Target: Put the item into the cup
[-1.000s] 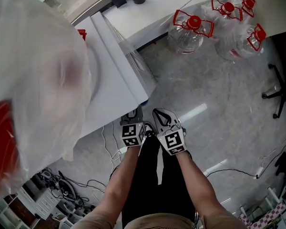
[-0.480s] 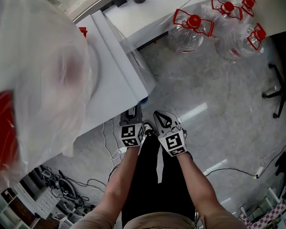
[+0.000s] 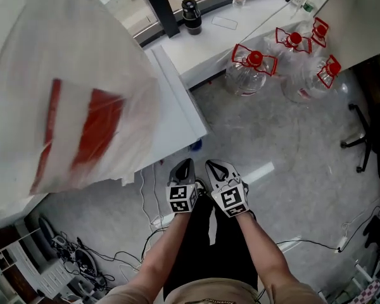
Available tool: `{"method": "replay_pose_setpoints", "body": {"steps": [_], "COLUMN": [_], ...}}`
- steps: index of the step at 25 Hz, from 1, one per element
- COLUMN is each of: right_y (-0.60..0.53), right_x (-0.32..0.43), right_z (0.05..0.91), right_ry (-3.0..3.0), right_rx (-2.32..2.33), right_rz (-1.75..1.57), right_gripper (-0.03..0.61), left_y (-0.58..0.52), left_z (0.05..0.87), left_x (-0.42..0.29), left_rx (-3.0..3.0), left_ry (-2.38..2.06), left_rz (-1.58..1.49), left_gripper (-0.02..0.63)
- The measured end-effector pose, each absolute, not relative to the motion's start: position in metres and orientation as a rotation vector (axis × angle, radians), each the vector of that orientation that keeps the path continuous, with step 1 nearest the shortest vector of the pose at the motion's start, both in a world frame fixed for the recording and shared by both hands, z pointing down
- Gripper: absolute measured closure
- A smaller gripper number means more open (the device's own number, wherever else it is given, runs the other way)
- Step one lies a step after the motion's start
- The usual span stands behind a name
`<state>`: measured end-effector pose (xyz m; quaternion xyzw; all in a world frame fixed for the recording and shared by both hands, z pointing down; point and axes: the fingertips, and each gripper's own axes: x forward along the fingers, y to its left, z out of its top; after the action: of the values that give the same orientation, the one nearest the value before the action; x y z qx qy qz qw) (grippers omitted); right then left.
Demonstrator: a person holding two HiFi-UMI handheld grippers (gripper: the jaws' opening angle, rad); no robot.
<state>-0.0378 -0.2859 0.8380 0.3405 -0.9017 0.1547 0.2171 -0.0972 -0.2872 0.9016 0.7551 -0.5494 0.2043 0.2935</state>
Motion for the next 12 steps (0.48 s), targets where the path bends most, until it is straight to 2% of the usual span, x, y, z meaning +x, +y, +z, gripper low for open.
{"method": "replay_pose_setpoints", "body": {"steps": [12], "right_y": [-0.261], "right_x": [-0.024], "right_z": [0.7], "right_ry": [-2.514], "right_rx": [0.944], "right_rz": [0.443], "right_gripper": [0.568], "left_y": [-0.252], "left_z": [0.729], "left_x": [-0.099], "left_rx": [2.213], "left_ry": [-1.411], "left_rz": [0.442], "left_gripper": [0.606]}}
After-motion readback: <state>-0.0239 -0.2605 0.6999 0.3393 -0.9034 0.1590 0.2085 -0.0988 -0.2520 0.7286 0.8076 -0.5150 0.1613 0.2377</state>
